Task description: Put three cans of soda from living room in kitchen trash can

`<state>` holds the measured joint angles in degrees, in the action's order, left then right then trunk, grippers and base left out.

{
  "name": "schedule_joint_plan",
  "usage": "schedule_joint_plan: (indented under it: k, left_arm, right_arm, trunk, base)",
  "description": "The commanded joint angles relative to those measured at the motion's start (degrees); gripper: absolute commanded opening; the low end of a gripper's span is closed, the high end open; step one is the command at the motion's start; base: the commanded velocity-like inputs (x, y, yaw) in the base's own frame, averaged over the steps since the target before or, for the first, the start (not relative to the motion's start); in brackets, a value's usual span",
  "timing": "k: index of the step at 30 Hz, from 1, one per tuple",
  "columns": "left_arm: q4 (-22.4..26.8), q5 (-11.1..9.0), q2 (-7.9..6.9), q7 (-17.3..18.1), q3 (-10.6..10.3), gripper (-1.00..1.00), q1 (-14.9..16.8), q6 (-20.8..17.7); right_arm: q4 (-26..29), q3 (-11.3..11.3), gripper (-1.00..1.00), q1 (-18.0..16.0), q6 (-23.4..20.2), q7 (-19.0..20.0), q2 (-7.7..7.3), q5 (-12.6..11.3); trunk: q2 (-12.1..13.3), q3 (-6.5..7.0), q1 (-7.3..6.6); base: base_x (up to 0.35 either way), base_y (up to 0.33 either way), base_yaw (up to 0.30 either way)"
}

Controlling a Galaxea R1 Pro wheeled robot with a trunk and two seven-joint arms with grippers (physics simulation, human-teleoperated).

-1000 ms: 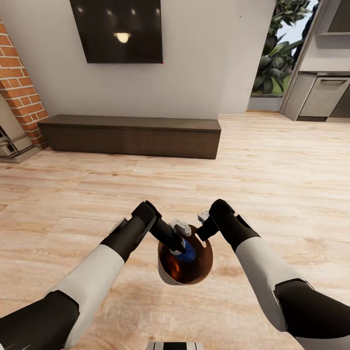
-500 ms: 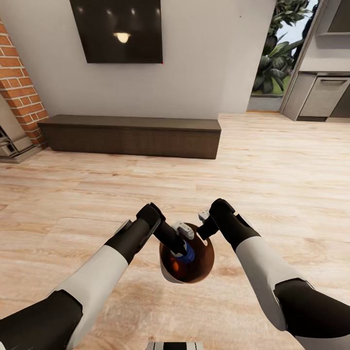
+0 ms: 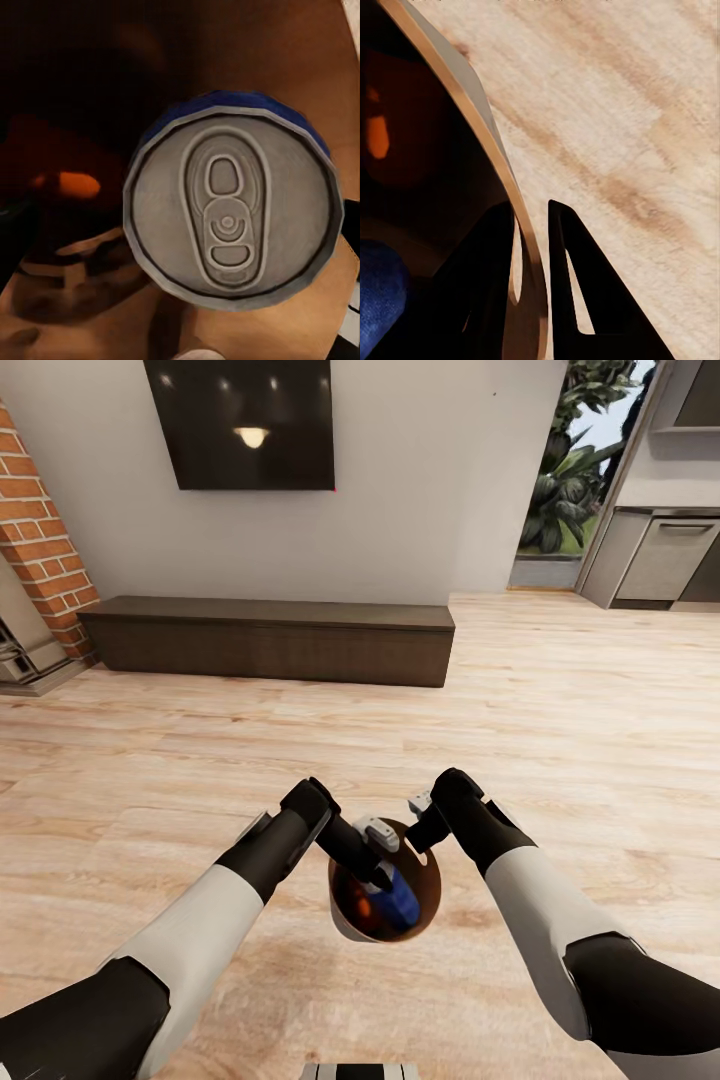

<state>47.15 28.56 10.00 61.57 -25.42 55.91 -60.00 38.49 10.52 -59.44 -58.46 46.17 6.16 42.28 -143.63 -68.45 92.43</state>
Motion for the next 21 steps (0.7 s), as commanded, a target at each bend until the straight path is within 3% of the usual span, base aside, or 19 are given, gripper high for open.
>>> schedule_joint_plan:
  k: [1, 12, 17, 18, 21]
  left_arm:
    - [-3.0, 4.2, -1.66, -2.1, -0.1, 1.00, 0.0, 0.0]
    - [-0.6, 3.8, -2.35, -3.2, 0.1, 1.00, -0.3, 0.0]
    - [9.1, 3.6, -2.62, -2.0, 0.4, 1.00, -0.4, 0.0]
    - [14.7, 3.8, -3.17, 0.7, 0.6, 1.00, -0.5, 0.0]
    - [18.2, 4.0, -4.24, 3.7, 0.7, 1.00, -0.5, 0.0]
  right_arm:
    - [0.0, 0.0, -1.00, 0.0, -1.5, 0.8, 0.00, -4.2]
    - [0.1, -0.3, -1.00, -0.1, -1.5, 0.9, -0.51, -4.3]
    - [0.1, -0.8, -1.00, -0.1, -1.5, 1.1, -1.69, -4.3]
    - [0.1, -1.5, -1.00, -0.3, -1.5, 1.2, -2.41, -4.3]
    - [0.1, -1.9, -1.00, -0.4, -1.5, 1.3, -2.95, -4.3]
  trunk:
    - [0.0, 0.01, -0.01]
    - [0.0, 0.01, -0.01]
    - [0.0, 0.01, -0.01]
    - [0.0, 0.01, -0.01]
    - [0.0, 0.01, -0.01]
  base:
    - [0.000, 0.000, 0.000]
    - [0.000, 0.000, 0.000]
    - [0.000, 0.000, 0.000]
    - [0.000, 0.000, 0.000]
    - [0.000, 0.000, 0.000]
